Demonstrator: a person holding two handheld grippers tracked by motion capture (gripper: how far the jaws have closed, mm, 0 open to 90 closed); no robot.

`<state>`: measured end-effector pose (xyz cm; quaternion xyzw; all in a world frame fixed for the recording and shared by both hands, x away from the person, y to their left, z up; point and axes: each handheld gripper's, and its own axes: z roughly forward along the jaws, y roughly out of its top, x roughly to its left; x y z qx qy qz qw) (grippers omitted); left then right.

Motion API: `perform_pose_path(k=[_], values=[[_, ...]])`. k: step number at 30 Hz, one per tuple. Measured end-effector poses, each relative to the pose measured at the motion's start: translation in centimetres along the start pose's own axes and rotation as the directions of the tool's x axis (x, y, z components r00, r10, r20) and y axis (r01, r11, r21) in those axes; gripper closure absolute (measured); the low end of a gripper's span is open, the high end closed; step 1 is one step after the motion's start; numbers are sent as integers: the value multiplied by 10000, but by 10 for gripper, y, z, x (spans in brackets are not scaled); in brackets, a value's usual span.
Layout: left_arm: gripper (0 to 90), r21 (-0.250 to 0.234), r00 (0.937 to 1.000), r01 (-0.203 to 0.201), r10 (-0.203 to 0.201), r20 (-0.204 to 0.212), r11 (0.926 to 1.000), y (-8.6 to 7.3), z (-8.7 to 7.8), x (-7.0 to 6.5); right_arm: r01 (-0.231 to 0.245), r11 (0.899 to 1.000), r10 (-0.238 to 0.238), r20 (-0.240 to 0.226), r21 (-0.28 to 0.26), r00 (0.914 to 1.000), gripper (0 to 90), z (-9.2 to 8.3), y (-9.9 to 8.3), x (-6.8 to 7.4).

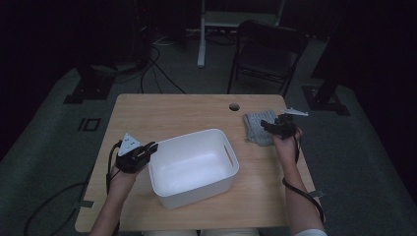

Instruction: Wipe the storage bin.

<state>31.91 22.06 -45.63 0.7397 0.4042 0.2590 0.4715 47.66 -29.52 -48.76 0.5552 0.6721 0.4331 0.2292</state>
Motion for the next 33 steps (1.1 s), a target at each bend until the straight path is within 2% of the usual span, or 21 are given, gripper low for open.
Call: perform_pose_path(k=[2,4,5,9,12,16,19,22,25,29,31,33], values=[[807,4,10000,19,-19,33,10000,0,0,0,-140,9997,140,14,191,9999,283,12,2,0],[807,-5,10000,46,-46,23,10000,0,0,0,-75,9990,63,279,437,9996,277,23,3,-1],[807,2,10000,44,-44,35,10000,0,0,0,-192,9982,170,385,568,9991,267,28,3,-3],[807,-10,10000,52,-52,37,10000,0,0,0,-506,9964,463,631,683,9969,250,43,4,-9],[807,17,10000,2,-2,24,10000,0,0,0,-381,9945,273,1100,974,9936,227,54,3,-9],[807,23,10000,0,0,42,10000,0,0,0,-576,9879,365,1450,1441,9888,201,68,-2,-10],[807,7,10000,33,-33,77,10000,0,0,1,-681,9828,420,1512,1715,9876,187,74,-6,-11],[807,10,9999,16,-16,100,10000,0,0,1,-232,9823,-87,1691,1858,9856,127,81,-14,-4],[806,23,9999,25,-25,136,10000,1,1,2,77,9777,-495,1948,2099,9796,127,84,-14,0],[807,33,9999,35,-35,165,10000,1,1,2,287,9709,-726,1779,2380,9814,147,83,-14,3],[807,6,9998,60,-60,175,10000,1,1,3,473,9681,-900,1654,2460,9821,179,82,-14,5],[806,-8,9999,27,-27,149,10000,1,1,2,467,9661,-903,1627,2540,9825,226,80,-14,6]])
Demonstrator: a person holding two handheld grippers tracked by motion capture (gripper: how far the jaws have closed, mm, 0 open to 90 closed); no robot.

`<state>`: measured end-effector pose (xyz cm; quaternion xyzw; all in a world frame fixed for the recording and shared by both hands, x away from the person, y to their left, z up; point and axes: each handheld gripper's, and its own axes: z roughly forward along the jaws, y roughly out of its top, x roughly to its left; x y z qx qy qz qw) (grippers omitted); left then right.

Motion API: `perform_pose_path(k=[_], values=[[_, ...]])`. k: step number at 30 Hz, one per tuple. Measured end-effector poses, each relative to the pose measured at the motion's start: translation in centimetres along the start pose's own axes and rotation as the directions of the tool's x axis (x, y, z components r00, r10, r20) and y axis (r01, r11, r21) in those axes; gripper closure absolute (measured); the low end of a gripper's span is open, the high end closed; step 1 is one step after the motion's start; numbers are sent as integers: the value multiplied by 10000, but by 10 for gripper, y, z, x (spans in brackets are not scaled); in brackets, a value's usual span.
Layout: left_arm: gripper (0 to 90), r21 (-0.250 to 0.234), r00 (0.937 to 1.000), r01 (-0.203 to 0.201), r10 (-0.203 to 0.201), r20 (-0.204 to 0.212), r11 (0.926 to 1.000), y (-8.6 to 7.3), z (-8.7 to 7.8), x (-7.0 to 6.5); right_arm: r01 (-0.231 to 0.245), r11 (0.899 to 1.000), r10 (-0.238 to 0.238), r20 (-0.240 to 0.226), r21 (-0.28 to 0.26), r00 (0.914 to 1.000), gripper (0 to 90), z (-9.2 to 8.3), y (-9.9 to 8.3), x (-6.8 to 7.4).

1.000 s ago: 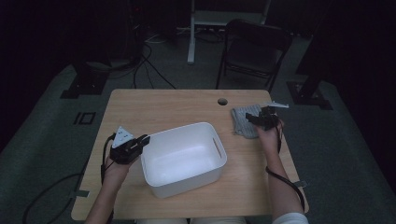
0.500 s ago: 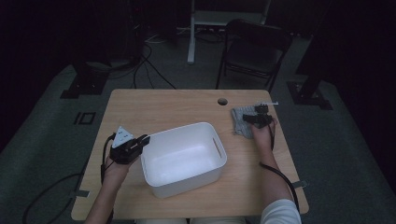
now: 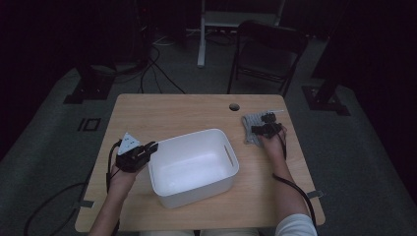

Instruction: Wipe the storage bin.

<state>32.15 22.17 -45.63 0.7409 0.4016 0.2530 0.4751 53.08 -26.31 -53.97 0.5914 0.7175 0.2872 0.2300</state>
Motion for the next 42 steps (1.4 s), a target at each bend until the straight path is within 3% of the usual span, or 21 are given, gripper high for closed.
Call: perform_pose_path(k=[2,5,7,10,21,23,28,37,42], values=[[807,-11,10000,23,-23,-3,10000,0,0,0,14,10000,-14,-31,16,10000,338,-2,0,4],[807,-25,10000,57,-57,3,10000,0,0,0,361,9993,-365,-302,-122,9989,591,-6,-1,13],[807,-15,10000,37,-37,-15,10000,0,0,0,589,9980,-595,-271,-238,9979,673,-7,-2,18],[806,-18,10000,49,-49,-14,10000,0,0,0,163,9997,-172,-467,-198,9988,731,-10,-2,18],[806,8,9999,58,-58,-134,10000,0,0,-2,133,9958,-251,-1311,-901,9911,740,-52,-4,20],[806,22,9999,48,-48,-161,10000,0,0,-2,203,9923,-394,-1562,-1219,9869,740,-69,-11,22],[806,11,9998,84,-84,-171,10000,0,0,-2,193,9855,-578,-2262,-1688,9724,740,-100,-25,26],[805,13,9996,-56,57,-264,10000,0,0,-4,674,9659,-1376,-2756,-2498,9514,741,-169,-56,45],[802,26,9993,-167,168,-325,9999,0,0,-5,289,9458,-1466,-3459,-3235,9267,741,-216,-69,50]])
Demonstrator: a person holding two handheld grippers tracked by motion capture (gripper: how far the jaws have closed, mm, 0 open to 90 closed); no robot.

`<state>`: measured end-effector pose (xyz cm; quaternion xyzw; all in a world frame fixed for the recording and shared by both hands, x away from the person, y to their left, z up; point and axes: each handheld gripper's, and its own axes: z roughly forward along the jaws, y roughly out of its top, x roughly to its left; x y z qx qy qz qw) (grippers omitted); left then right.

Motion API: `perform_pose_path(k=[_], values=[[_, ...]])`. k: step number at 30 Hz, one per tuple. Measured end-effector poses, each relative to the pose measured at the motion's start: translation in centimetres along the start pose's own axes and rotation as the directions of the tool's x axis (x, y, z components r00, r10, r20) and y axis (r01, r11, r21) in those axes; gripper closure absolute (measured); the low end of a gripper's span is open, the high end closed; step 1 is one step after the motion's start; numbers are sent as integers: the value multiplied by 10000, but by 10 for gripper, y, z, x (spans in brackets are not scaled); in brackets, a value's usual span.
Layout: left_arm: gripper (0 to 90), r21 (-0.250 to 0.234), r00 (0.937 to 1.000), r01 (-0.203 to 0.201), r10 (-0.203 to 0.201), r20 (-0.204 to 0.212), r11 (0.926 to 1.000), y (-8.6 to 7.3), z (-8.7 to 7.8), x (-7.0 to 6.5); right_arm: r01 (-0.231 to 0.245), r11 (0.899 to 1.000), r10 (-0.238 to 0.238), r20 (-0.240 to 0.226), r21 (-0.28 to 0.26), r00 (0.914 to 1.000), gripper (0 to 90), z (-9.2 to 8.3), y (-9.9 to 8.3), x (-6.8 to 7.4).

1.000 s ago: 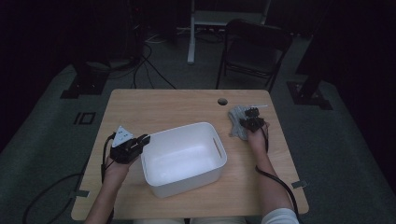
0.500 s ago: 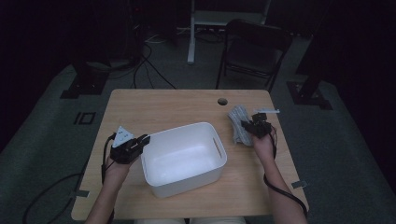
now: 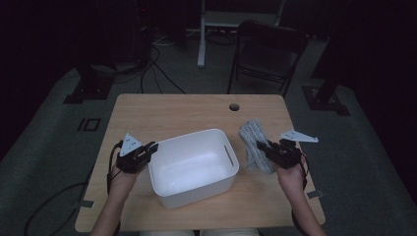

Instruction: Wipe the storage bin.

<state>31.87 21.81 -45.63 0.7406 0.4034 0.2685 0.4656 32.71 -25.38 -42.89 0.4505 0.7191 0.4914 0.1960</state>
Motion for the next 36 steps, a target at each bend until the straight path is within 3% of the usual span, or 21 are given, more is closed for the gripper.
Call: perform_pose_path(k=[4,5,9,12,14,16,19,21,23,28,36], values=[[802,-30,10000,49,-49,-86,10000,0,0,-1,136,9987,-164,-595,-481,9981,741,-24,1,19],[802,-43,9999,77,-78,-90,10000,0,0,-1,185,9973,-257,-1014,-716,9945,740,-35,0,31],[801,-47,9999,41,-42,-95,10000,0,0,-1,61,9928,-295,-1951,-1196,9803,740,-44,-4,47],[801,-56,9999,63,-64,-86,10000,-1,1,-1,726,9915,-878,-1436,-1081,9857,740,-38,-6,56],[801,-55,9999,82,-82,-64,10000,-1,1,-1,580,9941,-724,-1637,-913,9839,740,-30,-9,56],[801,-61,9999,88,-88,-67,9999,-1,1,-1,733,9948,-825,-1377,-707,9870,740,-22,-13,56],[801,-74,9999,112,-113,-87,9999,-1,1,-1,601,9973,-659,-1513,-431,9863,740,-12,-18,56],[800,-70,9999,106,-106,-94,9999,-1,1,-1,832,9962,-857,-1276,-249,9881,739,-5,-22,58],[800,-68,9999,109,-109,-99,9999,-1,1,-1,814,9965,-833,-1353,-196,9873,740,1,-25,59],[797,-65,9997,186,-188,-177,9998,-1,1,-2,772,9969,-782,-1481,-127,9859,741,2,-24,58],[796,-74,9996,189,-191,-215,9998,-1,1,-3,769,9968,-786,-955,-218,9923,755,3,-32,60]])
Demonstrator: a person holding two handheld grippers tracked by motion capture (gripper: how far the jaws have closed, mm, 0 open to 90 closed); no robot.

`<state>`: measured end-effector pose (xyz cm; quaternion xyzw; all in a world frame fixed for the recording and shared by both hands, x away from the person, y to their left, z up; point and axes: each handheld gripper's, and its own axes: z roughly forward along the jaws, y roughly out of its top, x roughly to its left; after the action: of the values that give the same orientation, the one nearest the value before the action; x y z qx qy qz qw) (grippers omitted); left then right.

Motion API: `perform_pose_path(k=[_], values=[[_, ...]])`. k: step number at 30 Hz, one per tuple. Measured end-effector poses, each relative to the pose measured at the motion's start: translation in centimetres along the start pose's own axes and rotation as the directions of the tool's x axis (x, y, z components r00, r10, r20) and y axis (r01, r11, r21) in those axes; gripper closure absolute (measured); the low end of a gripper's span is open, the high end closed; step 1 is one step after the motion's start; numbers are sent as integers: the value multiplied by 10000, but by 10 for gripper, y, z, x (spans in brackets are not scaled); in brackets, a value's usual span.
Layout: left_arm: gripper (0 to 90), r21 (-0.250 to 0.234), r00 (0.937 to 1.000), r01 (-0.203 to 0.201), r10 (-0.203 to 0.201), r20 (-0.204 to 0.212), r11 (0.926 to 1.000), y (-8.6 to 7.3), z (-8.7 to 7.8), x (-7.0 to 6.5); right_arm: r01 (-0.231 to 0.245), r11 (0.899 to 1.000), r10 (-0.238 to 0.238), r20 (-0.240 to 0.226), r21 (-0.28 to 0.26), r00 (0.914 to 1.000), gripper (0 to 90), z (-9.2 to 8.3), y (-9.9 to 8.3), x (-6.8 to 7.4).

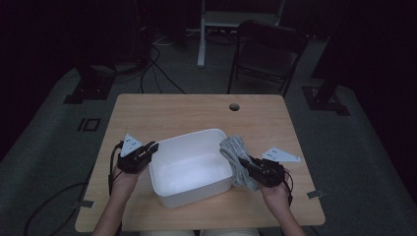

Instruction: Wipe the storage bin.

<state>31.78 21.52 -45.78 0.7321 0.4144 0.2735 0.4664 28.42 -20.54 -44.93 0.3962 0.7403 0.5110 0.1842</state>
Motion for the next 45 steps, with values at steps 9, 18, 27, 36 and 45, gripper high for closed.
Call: perform_pose_path(k=[9,18,27,36,45], values=[[795,-5,9999,34,-34,-122,10000,0,0,-2,-287,9996,286,-197,-44,9994,758,1,-4,-3],[795,-20,9999,20,-20,-125,10000,0,0,-2,-339,9994,338,-181,-73,9993,757,1,-6,-4],[793,-63,10000,-24,23,-86,10000,-1,0,-1,-203,9998,203,47,-72,9998,756,1,-8,-4],[793,-59,9999,-7,6,-134,10000,0,0,-2,-387,9992,386,104,48,9992,757,3,-10,-4],[793,-73,9999,14,-15,-102,10000,-1,0,-1,-408,9990,400,374,203,9985,759,4,-11,-3]])
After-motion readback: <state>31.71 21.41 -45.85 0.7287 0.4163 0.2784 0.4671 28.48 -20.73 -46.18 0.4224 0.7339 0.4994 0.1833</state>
